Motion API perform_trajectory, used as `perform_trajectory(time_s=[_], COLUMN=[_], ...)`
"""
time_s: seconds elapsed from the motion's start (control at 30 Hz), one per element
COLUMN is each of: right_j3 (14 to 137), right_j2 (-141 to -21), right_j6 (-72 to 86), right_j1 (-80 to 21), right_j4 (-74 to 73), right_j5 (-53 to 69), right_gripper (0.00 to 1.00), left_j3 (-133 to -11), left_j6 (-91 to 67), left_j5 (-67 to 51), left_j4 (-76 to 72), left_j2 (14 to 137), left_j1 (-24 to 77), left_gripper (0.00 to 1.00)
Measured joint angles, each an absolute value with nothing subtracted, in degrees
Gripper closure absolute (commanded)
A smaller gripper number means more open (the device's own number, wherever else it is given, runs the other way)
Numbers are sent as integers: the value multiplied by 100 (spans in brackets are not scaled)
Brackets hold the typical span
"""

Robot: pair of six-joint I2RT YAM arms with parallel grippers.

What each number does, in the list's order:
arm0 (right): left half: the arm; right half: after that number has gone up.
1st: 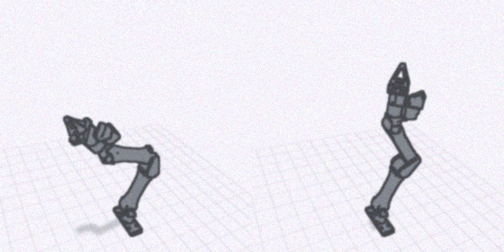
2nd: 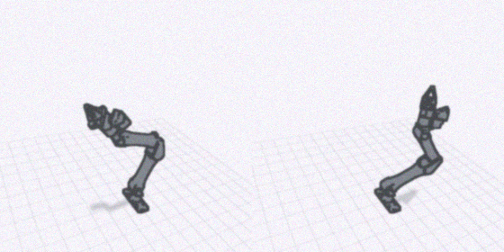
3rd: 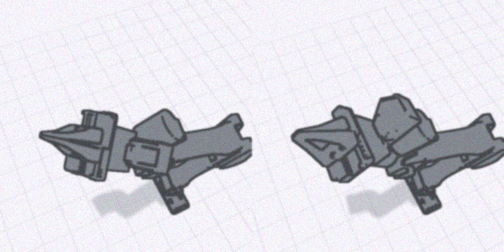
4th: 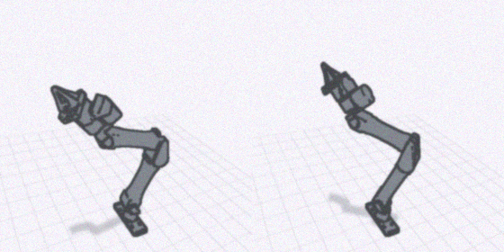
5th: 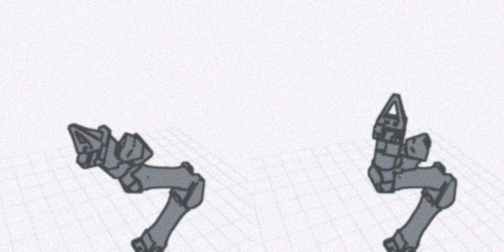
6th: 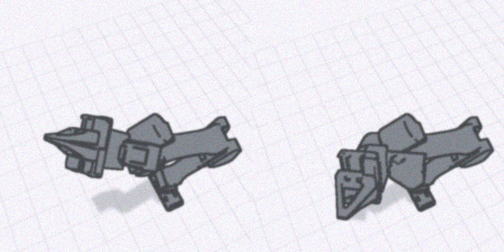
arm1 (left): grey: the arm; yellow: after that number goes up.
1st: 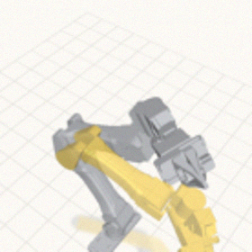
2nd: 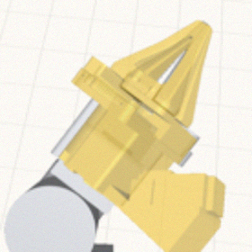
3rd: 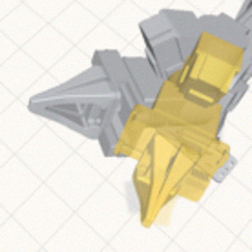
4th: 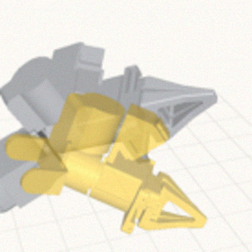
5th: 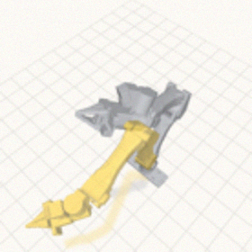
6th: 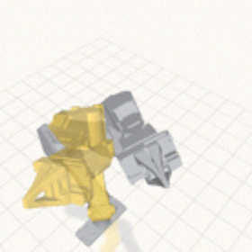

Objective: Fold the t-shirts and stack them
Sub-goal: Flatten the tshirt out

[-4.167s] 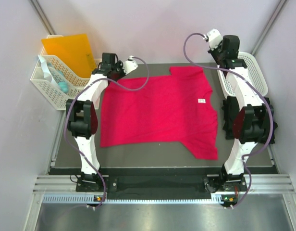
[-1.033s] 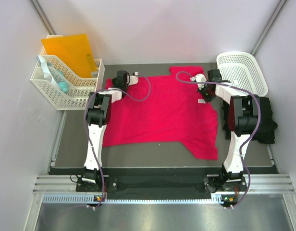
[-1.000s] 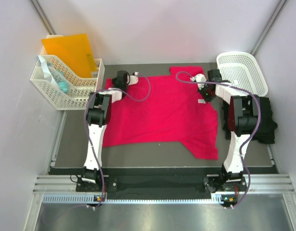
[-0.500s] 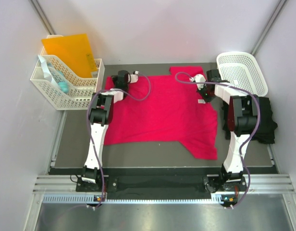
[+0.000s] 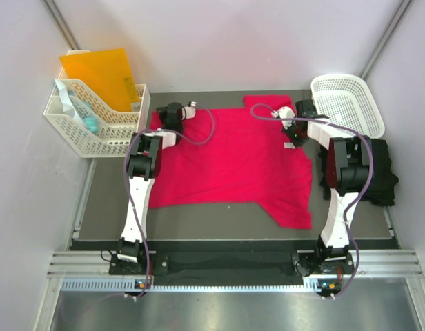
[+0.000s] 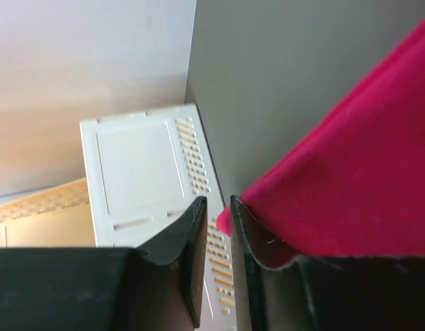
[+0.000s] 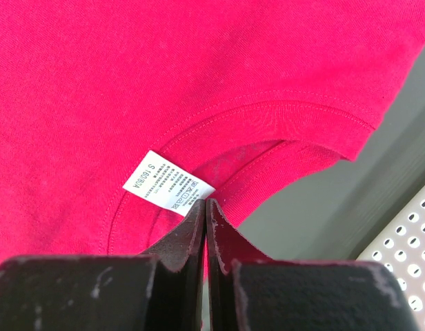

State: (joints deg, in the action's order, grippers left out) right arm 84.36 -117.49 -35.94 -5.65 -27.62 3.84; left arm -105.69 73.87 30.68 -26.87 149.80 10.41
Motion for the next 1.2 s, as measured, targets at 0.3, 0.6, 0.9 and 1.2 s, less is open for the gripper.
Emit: perform_trajectory(time_s=[0.3, 0.6, 0.9, 1.2], right_j3=[8143, 8101, 8407, 8200], right_j2=[-11581, -11491, -10973, -9566], right_j6=[-3599, -3647, -3920, -4657], right_j1=[-609, -639, -639, -690], right_j4=[-2547, -2543, -2349, -2692], right_j5=[287, 54, -521, -235], right_gripper=[100, 84, 55, 44], left_j3=[-9662, -8884, -7734, -6182], left_j6=[7255, 6831, 6425, 6405], left_j5=[3203, 3024, 2174, 1061], left_j4=[-2860, -2836, -2255, -969], left_j2=[14162, 12488, 11185, 9727], left_j1=[864, 963, 1194, 1208], left_gripper=[74, 76, 80, 68])
